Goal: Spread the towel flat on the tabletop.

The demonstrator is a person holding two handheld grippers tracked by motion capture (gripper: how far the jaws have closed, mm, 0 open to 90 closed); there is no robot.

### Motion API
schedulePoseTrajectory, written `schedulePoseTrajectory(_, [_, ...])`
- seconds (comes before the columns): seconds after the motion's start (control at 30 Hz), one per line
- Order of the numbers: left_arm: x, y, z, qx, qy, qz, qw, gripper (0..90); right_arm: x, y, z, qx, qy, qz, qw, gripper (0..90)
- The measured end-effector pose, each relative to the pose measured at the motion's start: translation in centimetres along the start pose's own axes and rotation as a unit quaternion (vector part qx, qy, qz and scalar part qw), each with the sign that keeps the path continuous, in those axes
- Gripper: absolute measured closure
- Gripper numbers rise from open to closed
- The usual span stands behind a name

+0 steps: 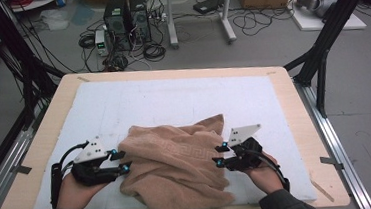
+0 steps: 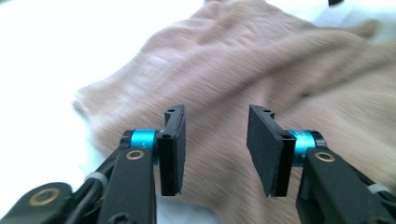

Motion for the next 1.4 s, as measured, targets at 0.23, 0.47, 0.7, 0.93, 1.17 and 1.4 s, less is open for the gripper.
schedulePoseTrajectory(0.23, [3.6, -4.3, -1.1, 0.056, 0.036, 0.043, 0.9969, 45.7, -1.4, -3.8, -0.7, 0.052, -0.012, -0.011, 0.9985, 55.4])
schedulePoseTrajectory(0.47, [3.8, -6.7, -2.4, 0.093, 0.050, 0.016, 0.9942, 70.6, -1.5, -3.9, -1.2, 0.030, -0.023, 0.005, 0.9993, 75.1])
schedulePoseTrajectory(0.7, [3.4, -5.1, -2.1, 0.067, 0.045, 0.028, 0.9964, 78.7, -1.2, -2.7, -0.3, 0.026, -0.006, 0.006, 0.9996, 83.2])
schedulePoseTrajectory(0.93, [2.6, -2.4, -0.5, 0.012, 0.034, 0.042, 0.9985, 79.1, -1.1, 0.3, 2.0, 0.005, 0.021, -0.012, 0.9997, 84.1])
schedulePoseTrajectory(1.17, [2.3, -0.8, 0.1, -0.009, 0.034, 0.050, 0.9981, 79.4, -1.3, 2.7, 3.1, -0.028, 0.016, -0.015, 0.9994, 84.5])
schedulePoseTrajectory(1.4, [2.7, -0.3, 1.7, -0.030, 0.033, 0.060, 0.9972, 80.5, -1.9, 3.6, 4.2, -0.030, 0.024, -0.017, 0.9991, 84.8])
Point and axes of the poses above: each handheld gripper's, and its own axes: y roughly backward along the jaws, z roughly out of its top, x roughly to its left, the point moved 3 cm from there along -y, roughly forward along the jaws, and after that the axes turned 2 degrees about -y, right-handed, at the moved point
